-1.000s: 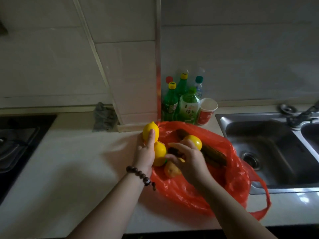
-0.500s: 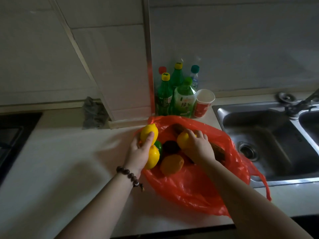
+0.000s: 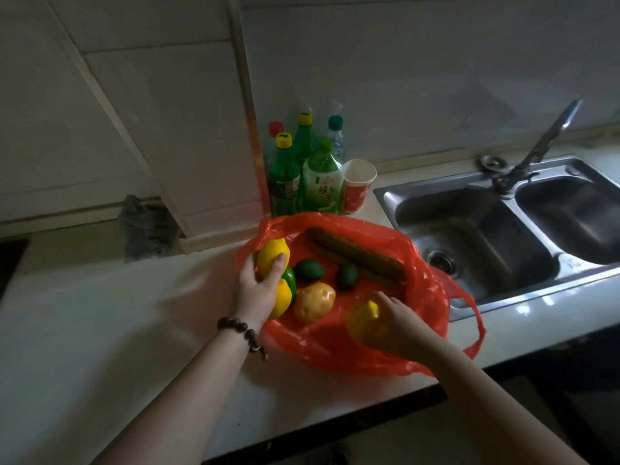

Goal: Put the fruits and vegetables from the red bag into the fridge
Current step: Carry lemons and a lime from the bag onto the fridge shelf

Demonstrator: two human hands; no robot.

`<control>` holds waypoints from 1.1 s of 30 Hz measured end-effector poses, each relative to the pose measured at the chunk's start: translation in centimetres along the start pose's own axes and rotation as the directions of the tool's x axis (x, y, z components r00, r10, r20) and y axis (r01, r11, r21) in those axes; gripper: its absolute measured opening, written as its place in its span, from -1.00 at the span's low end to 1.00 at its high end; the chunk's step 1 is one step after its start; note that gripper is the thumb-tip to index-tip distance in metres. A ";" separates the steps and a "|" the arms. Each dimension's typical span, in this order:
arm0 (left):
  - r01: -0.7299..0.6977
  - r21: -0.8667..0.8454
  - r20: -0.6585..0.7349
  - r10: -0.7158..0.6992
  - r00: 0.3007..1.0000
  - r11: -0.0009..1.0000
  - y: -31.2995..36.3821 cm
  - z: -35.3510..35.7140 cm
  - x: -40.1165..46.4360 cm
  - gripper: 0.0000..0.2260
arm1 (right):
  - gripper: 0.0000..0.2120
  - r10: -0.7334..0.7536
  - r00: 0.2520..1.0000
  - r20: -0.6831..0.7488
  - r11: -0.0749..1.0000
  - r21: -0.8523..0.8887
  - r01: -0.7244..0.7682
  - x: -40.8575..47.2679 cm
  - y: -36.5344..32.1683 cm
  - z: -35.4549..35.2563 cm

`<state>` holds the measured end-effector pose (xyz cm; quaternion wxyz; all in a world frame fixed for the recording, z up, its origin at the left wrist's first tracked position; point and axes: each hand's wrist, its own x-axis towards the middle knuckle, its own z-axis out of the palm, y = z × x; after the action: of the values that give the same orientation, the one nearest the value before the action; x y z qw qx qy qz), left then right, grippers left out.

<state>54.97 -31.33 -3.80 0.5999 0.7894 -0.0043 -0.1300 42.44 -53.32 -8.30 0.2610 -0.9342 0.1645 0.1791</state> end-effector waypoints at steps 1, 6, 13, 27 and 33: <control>-0.010 0.007 0.004 0.010 1.000 1.000 -0.1 0.1 0.0 -0.67 | -0.15 0.018 1.000 0.021 1.000 -0.001 -0.018 0.0 0.2 0.3; -0.031 0.046 0.012 0.031 0.999 0.998 -0.2 0.3 -0.3 -0.64 | -0.24 0.029 1.000 0.000 0.998 0.060 -0.029 1.0 0.1 -0.1; -0.037 0.062 -0.020 0.038 0.999 0.997 -0.9 -0.4 0.1 -0.80 | -0.38 -0.136 0.979 -0.152 0.987 -0.110 0.119 6.5 -1.7 -2.6; -0.026 0.029 -0.112 0.029 0.993 0.999 -1.5 -2.5 0.8 -0.52 | -0.35 -0.207 0.968 -0.143 0.957 -0.235 0.170 11.5 -2.5 -3.3; -0.009 0.005 -0.136 0.010 0.991 1.000 -1.7 -3.2 0.4 -0.52 | -0.42 -0.212 0.968 -0.132 0.963 0.141 0.230 13.6 -7.5 -2.3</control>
<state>55.74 -27.89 -4.68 0.5977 0.7978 0.0327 -0.0730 57.97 -51.39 -8.99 0.3413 -0.9324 0.0872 0.0809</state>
